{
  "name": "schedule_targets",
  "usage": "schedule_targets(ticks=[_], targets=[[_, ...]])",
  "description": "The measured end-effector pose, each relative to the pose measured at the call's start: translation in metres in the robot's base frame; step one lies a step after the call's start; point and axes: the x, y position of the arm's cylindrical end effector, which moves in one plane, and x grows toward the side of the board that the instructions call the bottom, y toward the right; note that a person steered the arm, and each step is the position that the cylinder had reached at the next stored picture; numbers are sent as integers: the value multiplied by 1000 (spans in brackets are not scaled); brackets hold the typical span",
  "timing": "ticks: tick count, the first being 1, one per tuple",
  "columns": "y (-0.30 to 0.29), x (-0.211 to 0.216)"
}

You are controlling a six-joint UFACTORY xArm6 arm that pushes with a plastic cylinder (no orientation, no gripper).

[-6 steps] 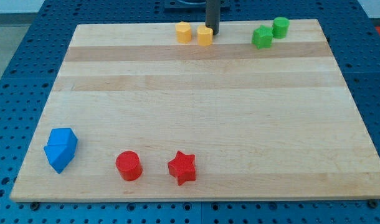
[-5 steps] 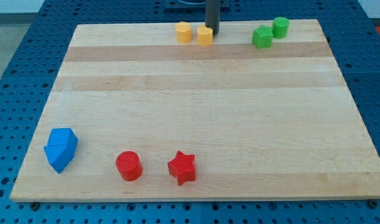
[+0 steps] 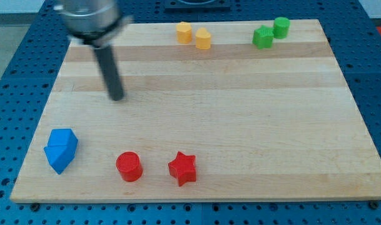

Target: Move the cube diagonal to the red star

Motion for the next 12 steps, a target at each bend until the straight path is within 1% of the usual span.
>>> schedule_targets(ticks=[1, 2, 3, 5, 10, 11, 12], targets=[[-72, 29], [-102, 71], [-103, 95], [-104, 104], [-105, 101], [-92, 101], [-65, 102]])
